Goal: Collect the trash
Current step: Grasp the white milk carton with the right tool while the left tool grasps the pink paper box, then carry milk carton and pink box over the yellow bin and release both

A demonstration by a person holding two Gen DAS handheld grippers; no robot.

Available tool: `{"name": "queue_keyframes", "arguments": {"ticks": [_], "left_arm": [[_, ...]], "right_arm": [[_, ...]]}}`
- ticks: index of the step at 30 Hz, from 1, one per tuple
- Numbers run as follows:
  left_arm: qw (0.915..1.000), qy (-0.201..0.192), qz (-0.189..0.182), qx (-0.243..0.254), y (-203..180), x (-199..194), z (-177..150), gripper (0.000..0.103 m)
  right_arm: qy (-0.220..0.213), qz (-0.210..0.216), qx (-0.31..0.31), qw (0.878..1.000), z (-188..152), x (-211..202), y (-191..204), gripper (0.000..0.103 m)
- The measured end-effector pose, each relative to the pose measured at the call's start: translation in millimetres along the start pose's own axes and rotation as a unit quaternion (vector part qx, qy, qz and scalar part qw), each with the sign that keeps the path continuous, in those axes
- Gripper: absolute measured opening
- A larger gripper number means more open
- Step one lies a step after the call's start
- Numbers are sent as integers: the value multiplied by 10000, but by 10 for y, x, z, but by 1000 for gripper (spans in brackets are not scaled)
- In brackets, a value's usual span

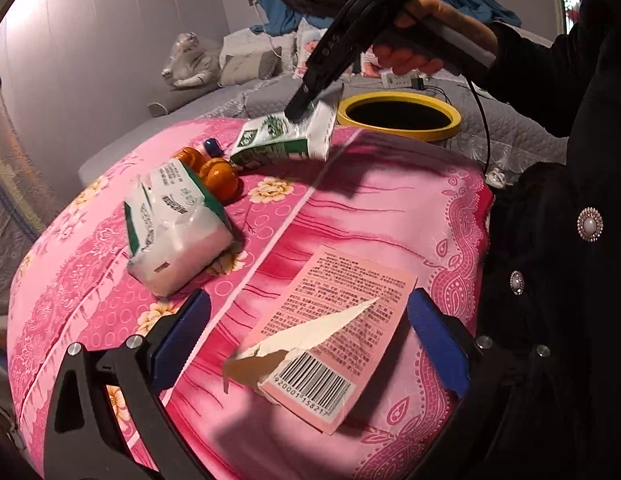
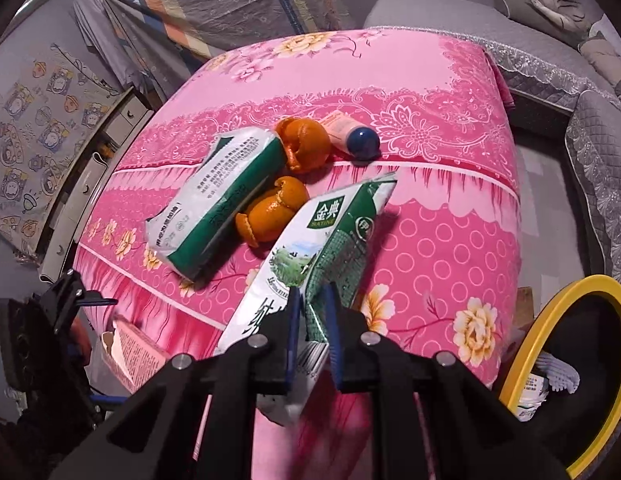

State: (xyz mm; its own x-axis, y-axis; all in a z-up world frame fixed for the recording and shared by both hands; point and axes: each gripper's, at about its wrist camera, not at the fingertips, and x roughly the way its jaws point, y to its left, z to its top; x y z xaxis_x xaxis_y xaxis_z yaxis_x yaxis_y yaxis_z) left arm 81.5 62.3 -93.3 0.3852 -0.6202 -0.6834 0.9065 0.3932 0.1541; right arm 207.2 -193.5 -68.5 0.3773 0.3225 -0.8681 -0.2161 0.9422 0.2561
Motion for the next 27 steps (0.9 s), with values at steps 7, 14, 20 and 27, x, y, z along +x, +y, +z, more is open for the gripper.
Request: {"name": "queue_keyframes", "arguments": {"ticks": [7,14,20,27], "left_arm": [[9989,346,-288,149,-6,174,-16,94],[9981,397,-465,-76,139,218,-28,79],[9984,370,-393,-190,198,220,-12,63],[9974,109,-91,-700,324,61,-35,59]], "right_arm": [[-111,250,139,9995,-90,-102,-43,11],[-199,402,90,9990,-104,-177,25,10],[-235,553,111,9981,-114,-203,29,8],[-575,770,141,9953,-100,-410,-18,7]]}}
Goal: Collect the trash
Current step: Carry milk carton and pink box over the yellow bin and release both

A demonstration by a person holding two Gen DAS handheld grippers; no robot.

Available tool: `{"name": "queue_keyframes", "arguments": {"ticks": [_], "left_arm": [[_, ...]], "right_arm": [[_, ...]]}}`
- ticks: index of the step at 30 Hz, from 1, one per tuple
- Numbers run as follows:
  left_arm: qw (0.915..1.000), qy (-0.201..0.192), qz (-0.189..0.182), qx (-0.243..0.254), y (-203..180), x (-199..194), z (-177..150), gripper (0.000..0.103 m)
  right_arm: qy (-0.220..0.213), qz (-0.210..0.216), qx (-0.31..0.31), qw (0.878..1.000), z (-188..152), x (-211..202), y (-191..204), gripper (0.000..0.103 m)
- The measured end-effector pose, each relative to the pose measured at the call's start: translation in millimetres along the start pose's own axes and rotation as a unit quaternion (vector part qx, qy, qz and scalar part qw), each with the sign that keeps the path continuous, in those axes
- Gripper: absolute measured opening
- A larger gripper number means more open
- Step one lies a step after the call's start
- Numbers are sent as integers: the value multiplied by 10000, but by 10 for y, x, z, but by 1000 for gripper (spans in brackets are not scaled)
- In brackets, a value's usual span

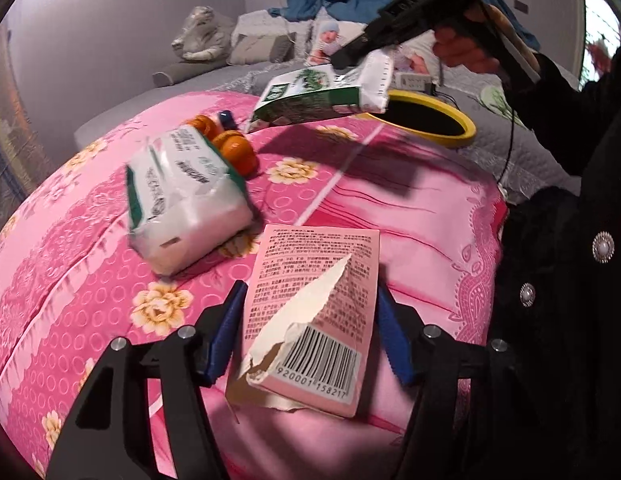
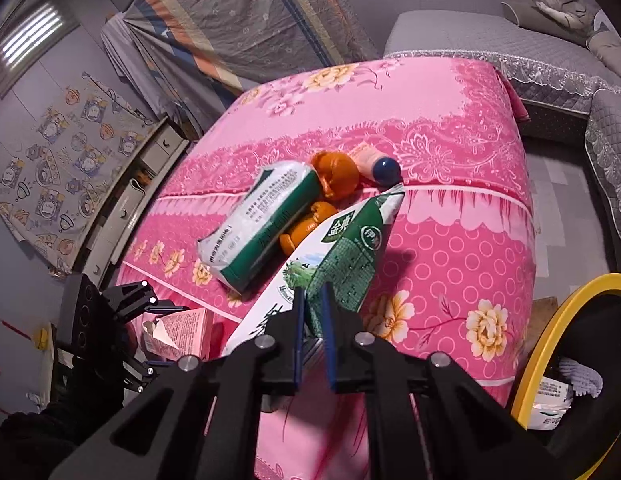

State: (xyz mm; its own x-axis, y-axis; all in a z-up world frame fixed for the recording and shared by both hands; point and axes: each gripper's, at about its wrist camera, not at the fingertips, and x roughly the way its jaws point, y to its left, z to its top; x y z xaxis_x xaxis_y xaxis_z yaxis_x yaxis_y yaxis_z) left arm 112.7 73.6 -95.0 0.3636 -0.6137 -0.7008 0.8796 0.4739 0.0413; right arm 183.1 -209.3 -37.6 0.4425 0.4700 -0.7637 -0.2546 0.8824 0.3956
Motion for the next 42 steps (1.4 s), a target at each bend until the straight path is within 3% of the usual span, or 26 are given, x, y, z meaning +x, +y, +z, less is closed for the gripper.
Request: {"name": "queue_keyframes", "arguments": {"ticks": [6,12,23,32,42], "left_arm": [[9975,-528,179,-442,-13,-271,46,59],[9930,-915,479,-577,-184,-450,213,59],[9847,-1207,1094,-617,-536,-272,1003,60],[9847,-1293,979,-638,-720,255,1737,60],[9887,-1363,240,-572,-951,889,2388,60]], "right_arm": [[-221,147,49,9996,6,-198,-18,7],[-500,126,170,9985,-23,-414,-130,7],[-1210,-233,714,9898,-151,-960,-695,8],[-1704,-823,1285,9735,-444,-1436,-1327,8],[-1968,-1431,1865,9518,-894,-1812,-1921,8]]}}
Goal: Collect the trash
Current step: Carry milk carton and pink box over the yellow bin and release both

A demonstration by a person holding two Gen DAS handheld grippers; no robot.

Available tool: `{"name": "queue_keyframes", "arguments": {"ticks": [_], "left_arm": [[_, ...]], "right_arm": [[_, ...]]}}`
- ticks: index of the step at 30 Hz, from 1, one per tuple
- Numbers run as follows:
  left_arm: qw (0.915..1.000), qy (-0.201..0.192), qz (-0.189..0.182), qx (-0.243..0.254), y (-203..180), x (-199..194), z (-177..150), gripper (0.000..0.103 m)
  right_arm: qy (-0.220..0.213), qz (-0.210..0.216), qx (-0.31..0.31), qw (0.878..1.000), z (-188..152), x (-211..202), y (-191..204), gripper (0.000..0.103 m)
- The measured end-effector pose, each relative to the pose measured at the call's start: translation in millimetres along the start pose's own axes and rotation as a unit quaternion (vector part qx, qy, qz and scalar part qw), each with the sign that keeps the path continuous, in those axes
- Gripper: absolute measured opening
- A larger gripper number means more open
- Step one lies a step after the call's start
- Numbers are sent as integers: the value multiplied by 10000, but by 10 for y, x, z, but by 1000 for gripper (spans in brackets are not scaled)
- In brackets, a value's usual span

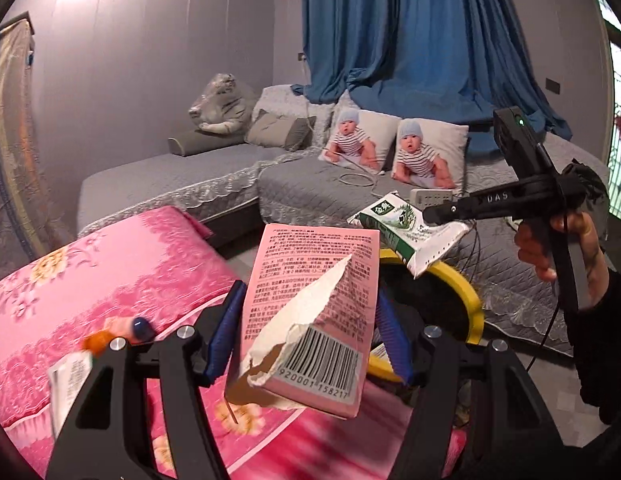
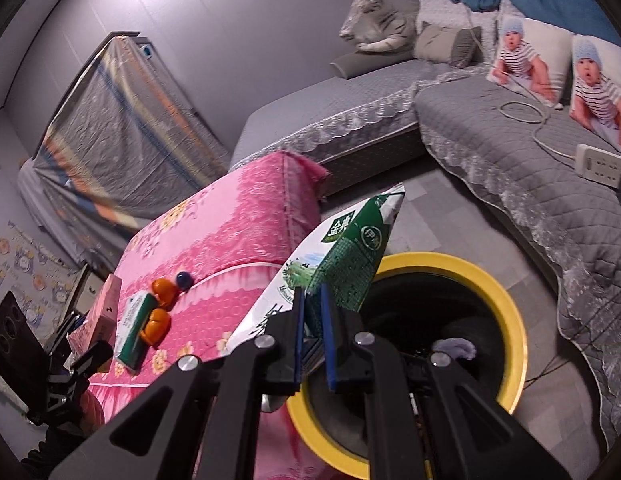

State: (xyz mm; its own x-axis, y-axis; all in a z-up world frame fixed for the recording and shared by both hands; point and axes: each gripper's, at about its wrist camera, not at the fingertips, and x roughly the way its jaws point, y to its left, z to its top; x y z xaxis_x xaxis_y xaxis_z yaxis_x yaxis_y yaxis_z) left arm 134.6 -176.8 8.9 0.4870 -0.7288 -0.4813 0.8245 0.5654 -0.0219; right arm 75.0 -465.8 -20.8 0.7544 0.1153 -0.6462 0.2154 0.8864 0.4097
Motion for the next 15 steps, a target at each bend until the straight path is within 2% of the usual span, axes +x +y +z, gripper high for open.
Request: {"name": "queue_keyframes", "arguments": {"ticks": [5,15], "left_arm": [[9998,75,-159,-100,-161,329,93,60],[9987,348,-5,-360,-382,918,148,60]], "right_arm": [[-63,-237,142,9996,-84,-73,-247,8],[-6,-576,258,9980,-269,-64,-591,8]]}}
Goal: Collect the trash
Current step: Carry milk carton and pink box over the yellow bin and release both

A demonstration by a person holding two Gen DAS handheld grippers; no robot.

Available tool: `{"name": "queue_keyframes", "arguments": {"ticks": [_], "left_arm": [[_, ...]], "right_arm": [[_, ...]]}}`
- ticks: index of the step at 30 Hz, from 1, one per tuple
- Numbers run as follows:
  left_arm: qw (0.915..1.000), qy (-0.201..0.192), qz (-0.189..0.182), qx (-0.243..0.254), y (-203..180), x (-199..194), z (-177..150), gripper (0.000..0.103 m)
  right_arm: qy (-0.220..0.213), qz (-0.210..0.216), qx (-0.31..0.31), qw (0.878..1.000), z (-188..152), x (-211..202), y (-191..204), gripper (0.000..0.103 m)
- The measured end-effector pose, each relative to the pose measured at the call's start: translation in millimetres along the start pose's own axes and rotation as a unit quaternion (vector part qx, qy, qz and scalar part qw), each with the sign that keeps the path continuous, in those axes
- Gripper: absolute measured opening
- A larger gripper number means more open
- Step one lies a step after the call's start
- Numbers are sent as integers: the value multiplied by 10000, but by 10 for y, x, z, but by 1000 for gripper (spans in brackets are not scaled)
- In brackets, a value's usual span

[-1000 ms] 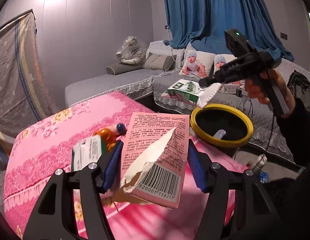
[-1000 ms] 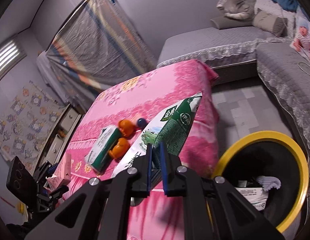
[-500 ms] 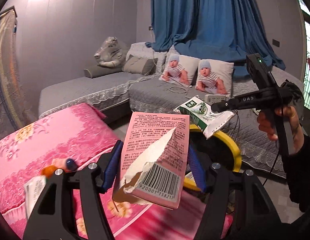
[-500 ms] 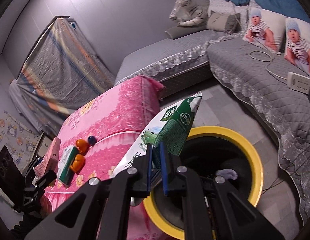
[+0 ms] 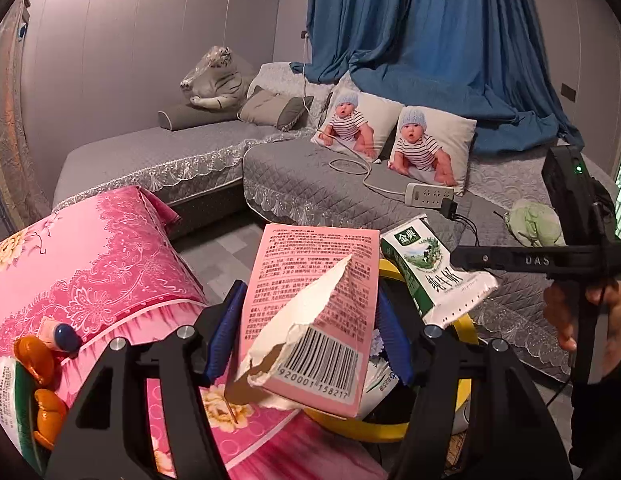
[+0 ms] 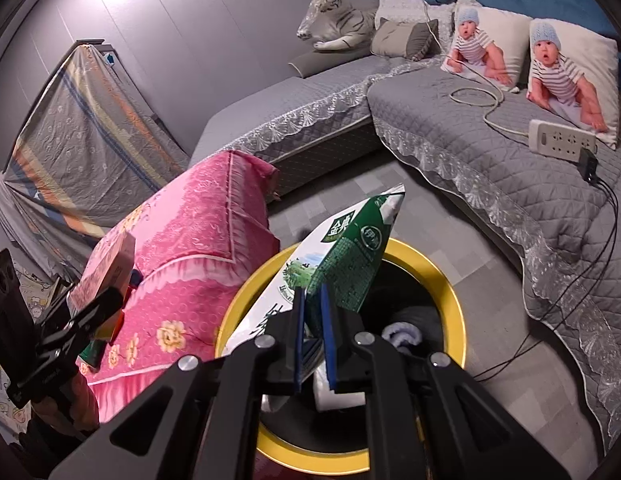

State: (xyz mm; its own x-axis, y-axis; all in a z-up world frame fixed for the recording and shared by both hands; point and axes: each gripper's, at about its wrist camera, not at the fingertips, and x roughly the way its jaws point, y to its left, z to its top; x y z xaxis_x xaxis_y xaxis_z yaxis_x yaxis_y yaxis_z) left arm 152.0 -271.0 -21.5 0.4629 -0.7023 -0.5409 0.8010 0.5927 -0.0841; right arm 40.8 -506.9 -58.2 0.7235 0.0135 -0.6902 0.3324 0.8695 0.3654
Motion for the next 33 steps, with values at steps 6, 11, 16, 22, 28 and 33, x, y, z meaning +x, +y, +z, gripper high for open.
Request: {"name": "queue_keyframes", "arguments": {"ticks": [6,11,16,22,28,33], "left_arm": [[9998,140,51,-116,-129,250,35,60],[9995,271,73,-171,-209,433,31,60],[9996,248,54,-156,-253,539,34,60],[9994,281,51,-216,-280,603,15,60],[9992,294,49,-284,-235,603,-13,62],[9985,381,87,-391,-208,649,-17,70]], "right_arm": [[119,-108,61,9999,-130,84,-175,8],[188,-197,66,9996,-238,122,-217,8],[303,-389,0,9988,-298,194,-240,8],[334,-549,-45,9979,-326,259,-248,8],[342,-623,-73,9974,-317,282,-239,8],[299,-700,-63,9971,-307,273,-248,9]]}}
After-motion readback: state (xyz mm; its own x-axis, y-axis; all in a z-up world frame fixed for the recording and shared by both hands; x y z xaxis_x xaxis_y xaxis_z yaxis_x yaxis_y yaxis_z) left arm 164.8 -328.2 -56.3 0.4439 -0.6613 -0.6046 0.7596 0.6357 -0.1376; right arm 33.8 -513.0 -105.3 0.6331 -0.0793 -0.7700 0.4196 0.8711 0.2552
